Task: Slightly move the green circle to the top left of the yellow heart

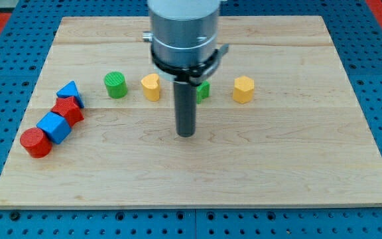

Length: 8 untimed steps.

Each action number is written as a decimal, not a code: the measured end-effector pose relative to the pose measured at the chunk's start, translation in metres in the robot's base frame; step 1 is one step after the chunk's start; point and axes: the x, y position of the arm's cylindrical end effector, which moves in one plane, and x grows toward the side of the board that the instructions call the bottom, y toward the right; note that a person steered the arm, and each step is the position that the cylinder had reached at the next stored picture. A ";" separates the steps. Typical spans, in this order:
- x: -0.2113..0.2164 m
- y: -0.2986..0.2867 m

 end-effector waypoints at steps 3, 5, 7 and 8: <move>-0.032 -0.111; -0.064 -0.114; -0.101 -0.097; -0.121 -0.097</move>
